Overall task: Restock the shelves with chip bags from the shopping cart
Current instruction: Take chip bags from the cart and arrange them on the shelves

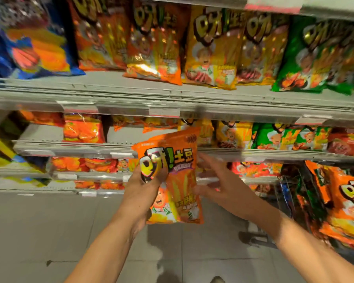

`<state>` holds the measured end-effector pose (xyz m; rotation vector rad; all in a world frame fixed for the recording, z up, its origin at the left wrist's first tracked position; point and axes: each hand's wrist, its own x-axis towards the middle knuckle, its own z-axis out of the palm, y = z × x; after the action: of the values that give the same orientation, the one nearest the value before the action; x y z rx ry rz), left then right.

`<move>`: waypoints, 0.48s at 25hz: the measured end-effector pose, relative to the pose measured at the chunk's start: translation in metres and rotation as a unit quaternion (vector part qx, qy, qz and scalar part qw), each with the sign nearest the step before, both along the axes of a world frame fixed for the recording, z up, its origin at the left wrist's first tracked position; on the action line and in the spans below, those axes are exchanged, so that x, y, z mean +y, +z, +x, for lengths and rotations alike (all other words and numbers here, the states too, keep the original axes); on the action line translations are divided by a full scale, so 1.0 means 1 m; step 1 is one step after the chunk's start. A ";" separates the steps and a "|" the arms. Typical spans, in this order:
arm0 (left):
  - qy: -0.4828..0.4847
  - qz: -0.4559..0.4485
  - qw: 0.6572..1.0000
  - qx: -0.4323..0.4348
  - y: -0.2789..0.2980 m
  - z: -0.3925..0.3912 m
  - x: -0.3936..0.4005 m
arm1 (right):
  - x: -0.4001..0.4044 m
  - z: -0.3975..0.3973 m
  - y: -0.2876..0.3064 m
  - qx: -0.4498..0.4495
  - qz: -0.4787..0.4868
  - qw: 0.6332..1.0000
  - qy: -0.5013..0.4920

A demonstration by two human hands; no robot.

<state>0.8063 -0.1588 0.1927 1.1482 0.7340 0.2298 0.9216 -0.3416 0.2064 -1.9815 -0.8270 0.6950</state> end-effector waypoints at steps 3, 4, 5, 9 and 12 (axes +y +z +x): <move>0.066 0.036 0.997 -0.029 -0.024 0.026 0.044 | 0.034 0.020 -0.040 -0.055 -0.059 0.997 0.011; 0.076 0.064 0.994 -0.038 -0.030 0.038 0.060 | 0.047 0.031 -0.054 -0.068 -0.071 0.995 0.002; 0.072 0.107 0.991 -0.046 -0.035 0.049 0.073 | 0.061 0.042 -0.067 -0.080 -0.084 0.993 -0.008; 0.017 0.196 0.980 -0.024 -0.062 0.078 0.101 | 0.102 0.081 -0.103 -0.239 -0.161 0.957 -0.021; -0.026 0.157 0.987 0.010 -0.078 0.088 0.098 | 0.113 0.090 -0.120 -0.282 -0.208 0.937 -0.005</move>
<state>0.8943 -0.0609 0.1144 1.4691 0.7000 0.2968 1.0115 -0.2283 0.0868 -2.6305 -1.0637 0.2992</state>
